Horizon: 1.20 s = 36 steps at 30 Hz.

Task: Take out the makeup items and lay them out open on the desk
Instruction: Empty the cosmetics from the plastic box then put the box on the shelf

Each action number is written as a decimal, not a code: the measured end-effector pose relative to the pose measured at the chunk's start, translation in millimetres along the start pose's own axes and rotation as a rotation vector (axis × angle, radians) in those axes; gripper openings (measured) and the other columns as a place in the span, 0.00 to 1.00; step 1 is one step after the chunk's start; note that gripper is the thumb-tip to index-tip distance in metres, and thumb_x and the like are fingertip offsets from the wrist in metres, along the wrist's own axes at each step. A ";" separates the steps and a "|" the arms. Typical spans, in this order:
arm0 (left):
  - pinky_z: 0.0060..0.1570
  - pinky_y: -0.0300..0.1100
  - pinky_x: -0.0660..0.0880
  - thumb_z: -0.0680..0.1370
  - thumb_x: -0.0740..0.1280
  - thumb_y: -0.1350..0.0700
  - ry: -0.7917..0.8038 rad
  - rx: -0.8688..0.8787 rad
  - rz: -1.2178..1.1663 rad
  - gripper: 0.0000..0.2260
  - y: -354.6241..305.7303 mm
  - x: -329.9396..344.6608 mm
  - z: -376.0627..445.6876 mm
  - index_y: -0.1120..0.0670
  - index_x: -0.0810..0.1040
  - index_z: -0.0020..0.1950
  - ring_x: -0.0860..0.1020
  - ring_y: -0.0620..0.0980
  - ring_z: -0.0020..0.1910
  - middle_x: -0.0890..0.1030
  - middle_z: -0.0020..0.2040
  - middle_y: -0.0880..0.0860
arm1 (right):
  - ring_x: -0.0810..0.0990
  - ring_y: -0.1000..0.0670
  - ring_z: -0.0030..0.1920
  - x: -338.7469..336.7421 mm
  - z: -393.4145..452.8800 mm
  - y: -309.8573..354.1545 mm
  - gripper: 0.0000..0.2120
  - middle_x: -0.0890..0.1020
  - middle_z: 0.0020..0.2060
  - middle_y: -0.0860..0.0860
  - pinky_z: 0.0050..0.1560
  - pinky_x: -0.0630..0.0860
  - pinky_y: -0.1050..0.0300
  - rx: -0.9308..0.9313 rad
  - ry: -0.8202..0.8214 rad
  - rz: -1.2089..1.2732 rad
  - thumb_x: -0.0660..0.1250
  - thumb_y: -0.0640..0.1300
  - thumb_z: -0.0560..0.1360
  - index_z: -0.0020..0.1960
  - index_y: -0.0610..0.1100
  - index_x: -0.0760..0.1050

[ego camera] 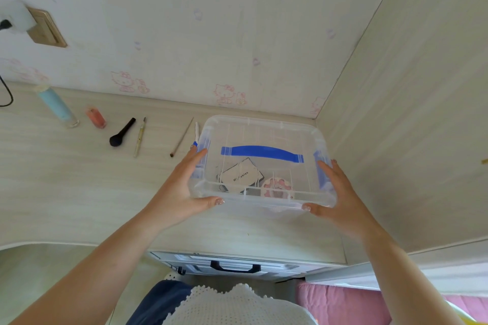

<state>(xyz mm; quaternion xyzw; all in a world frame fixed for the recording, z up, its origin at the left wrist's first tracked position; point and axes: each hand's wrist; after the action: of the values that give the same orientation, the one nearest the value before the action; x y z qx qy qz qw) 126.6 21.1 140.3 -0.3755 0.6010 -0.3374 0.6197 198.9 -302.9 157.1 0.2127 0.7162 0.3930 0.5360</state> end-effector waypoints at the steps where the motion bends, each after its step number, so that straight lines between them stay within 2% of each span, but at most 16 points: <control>1: 0.66 0.30 0.54 0.59 0.77 0.41 -0.016 -0.006 -0.037 0.41 -2.9 -1.8 0.0 0.25 0.56 0.64 0.52 0.21 0.67 0.54 0.74 0.33 | 0.54 0.61 0.71 -1.5 0.2 0.6 0.43 0.51 0.71 0.66 0.69 0.56 0.59 0.001 -0.022 0.021 0.75 0.57 0.59 0.63 0.74 0.52; 3: 0.66 0.33 0.59 0.58 0.76 0.36 -0.047 -0.014 -0.113 0.40 -11.8 -5.6 4.3 0.24 0.58 0.63 0.59 0.27 0.69 0.60 0.73 0.33 | 0.62 0.61 0.66 -5.4 3.9 2.8 0.42 0.58 0.69 0.67 0.61 0.64 0.63 0.013 -0.092 0.077 0.78 0.53 0.62 0.62 0.76 0.54; 5: 0.63 0.31 0.64 0.60 0.74 0.36 -0.097 -0.009 -0.199 0.35 -22.5 -7.8 12.3 0.23 0.60 0.61 0.65 0.28 0.66 0.66 0.66 0.28 | 0.65 0.62 0.63 -8.9 12.1 5.2 0.42 0.64 0.66 0.66 0.55 0.66 0.66 0.019 -0.198 0.149 0.77 0.55 0.60 0.65 0.72 0.57; 6: 0.60 0.29 0.65 0.60 0.73 0.37 -0.133 -0.005 -0.241 0.33 -27.9 -8.2 18.0 0.25 0.61 0.60 0.67 0.28 0.64 0.67 0.63 0.25 | 0.66 0.61 0.64 -11.4 18.4 6.1 0.40 0.65 0.67 0.63 0.56 0.67 0.63 0.010 -0.253 0.200 0.74 0.53 0.61 0.66 0.68 0.58; 8: 0.59 0.33 0.66 0.61 0.72 0.38 -0.214 -0.036 -0.324 0.34 -38.0 -8.9 33.1 0.34 0.63 0.64 0.68 0.33 0.65 0.69 0.62 0.30 | 0.69 0.60 0.66 -18.6 32.0 10.1 0.34 0.68 0.68 0.56 0.59 0.68 0.61 -0.037 -0.316 0.354 0.72 0.47 0.63 0.63 0.65 0.61; 11: 0.53 0.32 0.67 0.70 0.70 0.40 -0.348 -0.144 -0.378 0.29 -52.9 -13.4 60.9 0.44 0.62 0.66 0.70 0.44 0.64 0.70 0.59 0.37 | 0.67 0.65 0.66 -24.6 48.8 18.5 0.32 0.71 0.66 0.60 0.63 0.67 0.59 -0.085 -0.308 0.509 0.73 0.50 0.60 0.57 0.71 0.63; 14: 0.36 0.26 0.69 0.70 0.60 0.30 -0.339 -0.174 -0.389 0.36 -66.0 -22.0 88.2 0.54 0.63 0.69 0.73 0.41 0.47 0.70 0.46 0.43 | 0.63 0.65 0.69 -27.1 67.7 23.4 0.31 0.68 0.68 0.62 0.67 0.64 0.55 -0.097 -0.307 0.514 0.73 0.55 0.60 0.58 0.71 0.65; 15: 0.39 0.28 0.69 0.67 0.56 0.27 -0.317 -0.177 -0.392 0.39 -67.9 -24.5 95.5 0.53 0.65 0.67 0.71 0.41 0.44 0.69 0.44 0.42 | 0.63 0.66 0.69 -28.2 73.6 25.2 0.31 0.68 0.68 0.65 0.67 0.64 0.56 -0.087 -0.310 0.513 0.73 0.57 0.61 0.59 0.72 0.65; 16: 0.47 0.32 0.69 0.65 0.53 0.25 -0.294 -0.174 -0.405 0.38 -67.8 -27.2 104.1 0.50 0.67 0.64 0.70 0.40 0.47 0.70 0.45 0.40 | 0.62 0.69 0.68 -29.8 81.5 27.9 0.30 0.68 0.66 0.70 0.66 0.63 0.58 -0.077 -0.308 0.504 0.73 0.58 0.61 0.59 0.75 0.64; 18: 0.66 0.43 0.64 0.63 0.50 0.23 -0.247 -0.164 -0.433 0.37 -65.0 -31.0 117.5 0.43 0.67 0.65 0.68 0.40 0.63 0.71 0.61 0.39 | 0.62 0.72 0.66 -32.5 94.6 33.3 0.31 0.67 0.63 0.75 0.65 0.62 0.61 -0.048 -0.306 0.479 0.71 0.62 0.62 0.60 0.78 0.61; 20: 0.73 0.48 0.56 0.64 0.49 0.22 -0.208 -0.173 -0.442 0.42 -61.9 -33.2 131.7 0.42 0.60 0.73 0.61 0.40 0.72 0.64 0.73 0.42 | 0.63 0.68 0.67 -33.2 110.8 36.8 0.35 0.65 0.68 0.67 0.66 0.61 0.60 -0.006 -0.326 0.459 0.70 0.62 0.65 0.68 0.72 0.57; 23: 0.70 0.42 0.54 0.68 0.51 0.24 -0.162 -0.224 -0.385 0.41 -55.3 -31.1 151.5 0.42 0.52 0.76 0.59 0.44 0.74 0.61 0.76 0.46 | 0.62 0.59 0.70 -33.9 135.6 38.2 0.37 0.62 0.73 0.55 0.63 0.59 0.59 0.079 -0.323 0.413 0.66 0.59 0.72 0.74 0.62 0.50; 27: 0.60 0.42 0.59 0.73 0.57 0.31 -0.139 -0.339 -0.323 0.38 -35.5 -28.0 176.5 0.45 0.49 0.77 0.64 0.49 0.72 0.66 0.73 0.50 | 0.57 0.53 0.74 -38.5 163.5 34.1 0.42 0.55 0.76 0.53 0.64 0.57 0.56 0.209 -0.238 0.340 0.63 0.63 0.71 0.75 0.60 0.41; 30: 0.65 0.43 0.59 0.72 0.57 0.30 -0.081 -0.387 -0.267 0.36 -24.5 -28.3 192.3 0.47 0.57 0.75 0.65 0.50 0.71 0.68 0.71 0.50 | 0.57 0.50 0.75 -38.7 181.4 25.8 0.44 0.54 0.76 0.53 0.68 0.57 0.51 0.326 -0.179 0.266 0.61 0.67 0.70 0.75 0.58 0.39; 32: 0.71 0.50 0.60 0.73 0.56 0.31 -0.063 -0.433 -0.251 0.34 -17.6 -27.6 206.6 0.48 0.63 0.74 0.66 0.50 0.71 0.68 0.72 0.50 | 0.57 0.48 0.75 -36.5 195.5 18.2 0.45 0.55 0.76 0.53 0.69 0.57 0.49 0.399 -0.149 0.228 0.60 0.69 0.69 0.75 0.57 0.39; 36: 0.68 0.54 0.65 0.74 0.55 0.32 -0.049 -0.530 -0.280 0.32 -6.5 -20.8 227.7 0.51 0.66 0.71 0.69 0.51 0.66 0.71 0.67 0.50 | 0.61 0.43 0.73 -27.7 218.4 3.0 0.46 0.55 0.76 0.52 0.69 0.60 0.45 0.536 -0.093 0.184 0.59 0.72 0.67 0.75 0.57 0.40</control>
<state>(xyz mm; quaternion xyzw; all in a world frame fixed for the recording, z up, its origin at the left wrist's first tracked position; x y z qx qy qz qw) 353.0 49.7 155.2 -0.6111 0.5955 -0.2418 0.4619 412.0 -248.0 150.6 0.4287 0.7470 0.2267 0.4548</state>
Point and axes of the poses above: each hand's wrist, its own z-axis towards the middle knuckle, its own x-axis out of the palm, y = z × x
